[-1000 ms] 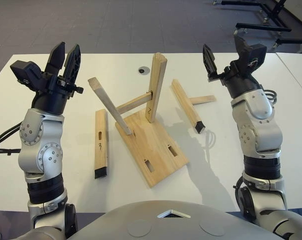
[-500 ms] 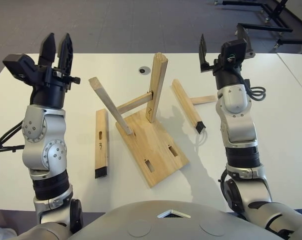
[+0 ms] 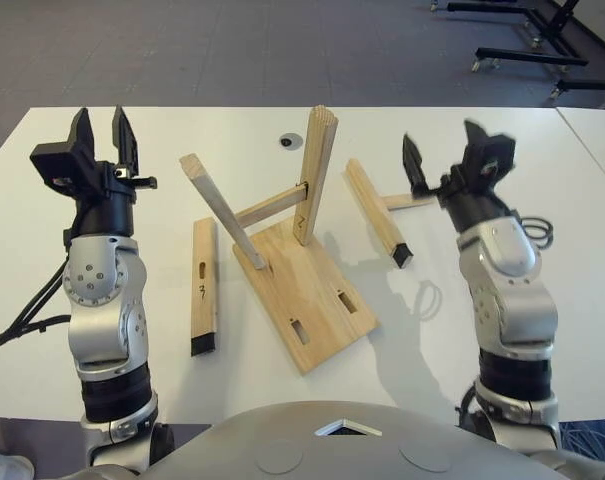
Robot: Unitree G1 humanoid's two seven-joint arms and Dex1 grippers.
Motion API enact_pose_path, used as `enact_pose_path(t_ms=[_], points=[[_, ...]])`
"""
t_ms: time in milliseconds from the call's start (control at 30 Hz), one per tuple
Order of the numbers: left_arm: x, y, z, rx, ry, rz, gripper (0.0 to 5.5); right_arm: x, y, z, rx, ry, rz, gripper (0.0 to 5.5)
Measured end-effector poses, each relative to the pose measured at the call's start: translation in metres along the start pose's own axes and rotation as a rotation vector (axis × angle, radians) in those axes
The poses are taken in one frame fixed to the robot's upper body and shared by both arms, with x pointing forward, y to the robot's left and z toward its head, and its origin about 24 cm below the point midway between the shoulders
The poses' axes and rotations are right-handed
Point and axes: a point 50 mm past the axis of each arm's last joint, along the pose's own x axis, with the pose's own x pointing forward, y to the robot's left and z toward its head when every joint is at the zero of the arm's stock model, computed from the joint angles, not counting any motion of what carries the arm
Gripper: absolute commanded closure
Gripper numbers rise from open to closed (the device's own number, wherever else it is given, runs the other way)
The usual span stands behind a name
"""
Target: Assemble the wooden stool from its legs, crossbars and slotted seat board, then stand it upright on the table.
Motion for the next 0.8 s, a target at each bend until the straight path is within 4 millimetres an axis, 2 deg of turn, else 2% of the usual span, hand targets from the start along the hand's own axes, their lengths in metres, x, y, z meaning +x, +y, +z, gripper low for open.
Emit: enact_pose_path(t_ms=[100,233,367,533,667,800], points=[[-0.003,0.003,-0.001,0.006,0.005,0.03,3.48,-0.022,0.007,-0.021,0.044,0.167,0.07,0.91],[-0.004,0.003,0.001,0.003,-0.001,0.032,3.48,-0.029,0.013,-0.038,0.071,0.286,0.098,0.91],[0.001,0.0,0.001,-0.019,-0.011,0.012,3.48,-0.025,0.018,-0.063,0.095,0.39,0.105,0.91],[0.005,-0.005,0.0,-0.046,-0.011,-0.029,3.48,-0.023,0.021,-0.095,0.143,0.489,0.085,1.78],[0.007,-0.006,0.001,-0.053,-0.017,-0.043,3.48,-0.02,0.028,-0.099,0.139,0.48,0.118,2.43],[0.009,-0.007,-0.002,-0.059,-0.005,-0.064,3.48,-0.014,0.026,-0.102,0.12,0.455,0.105,3.23]])
